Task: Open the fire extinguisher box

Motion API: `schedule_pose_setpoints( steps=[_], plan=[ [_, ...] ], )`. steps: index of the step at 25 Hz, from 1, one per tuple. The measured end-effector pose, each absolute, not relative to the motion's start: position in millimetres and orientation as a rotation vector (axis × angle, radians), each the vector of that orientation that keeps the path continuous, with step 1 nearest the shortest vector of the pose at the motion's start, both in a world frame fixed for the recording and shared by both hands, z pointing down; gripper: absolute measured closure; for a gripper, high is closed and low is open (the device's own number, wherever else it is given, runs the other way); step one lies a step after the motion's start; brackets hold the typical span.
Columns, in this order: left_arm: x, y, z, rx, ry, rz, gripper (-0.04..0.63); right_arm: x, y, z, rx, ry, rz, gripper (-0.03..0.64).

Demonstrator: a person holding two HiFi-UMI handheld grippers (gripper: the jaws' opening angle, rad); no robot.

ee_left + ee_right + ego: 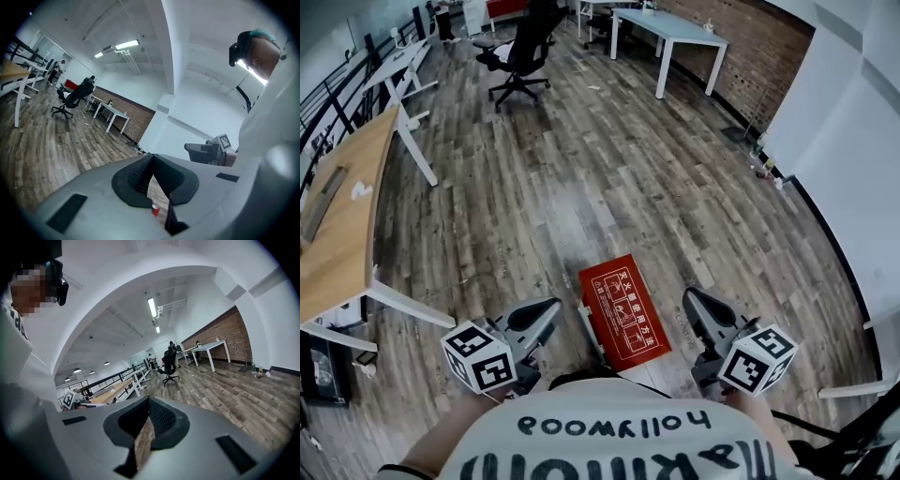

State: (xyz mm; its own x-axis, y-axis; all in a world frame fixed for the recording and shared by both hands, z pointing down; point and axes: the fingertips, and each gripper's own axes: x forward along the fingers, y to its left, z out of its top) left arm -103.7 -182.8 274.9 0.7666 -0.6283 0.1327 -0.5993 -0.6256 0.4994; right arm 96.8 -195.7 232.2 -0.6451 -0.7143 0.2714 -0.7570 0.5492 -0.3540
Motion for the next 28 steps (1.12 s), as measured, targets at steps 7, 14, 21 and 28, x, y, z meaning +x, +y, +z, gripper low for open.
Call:
schedule_pose_setpoints(
  steps=[7, 14, 21, 28],
  plan=[
    [-106.1, -180.7, 282.8, 2.405, -0.937, -0.059, 0.592, 93.9, -198.2, 236.2, 1.237, -2.665, 0.62, 0.607],
    [-108.9, -182.4, 286.5, 2.399, -0.956, -0.061, 0.592, 89.4, -198.2, 242.0, 1.198, -2.646, 0.588, 0.607],
    [-106.2, -178.4, 290.9, 2.388, -0.951, -0.05, 0.592, 94.3, -197.0, 245.7, 1.212, -2.641, 0.635, 0.607],
    [-103.8, -176.9, 294.7, 2.38, -0.948, -0.042, 0.592, 95.3, -195.6, 250.6, 1.212, -2.636, 0.643, 0.607]
  ],
)
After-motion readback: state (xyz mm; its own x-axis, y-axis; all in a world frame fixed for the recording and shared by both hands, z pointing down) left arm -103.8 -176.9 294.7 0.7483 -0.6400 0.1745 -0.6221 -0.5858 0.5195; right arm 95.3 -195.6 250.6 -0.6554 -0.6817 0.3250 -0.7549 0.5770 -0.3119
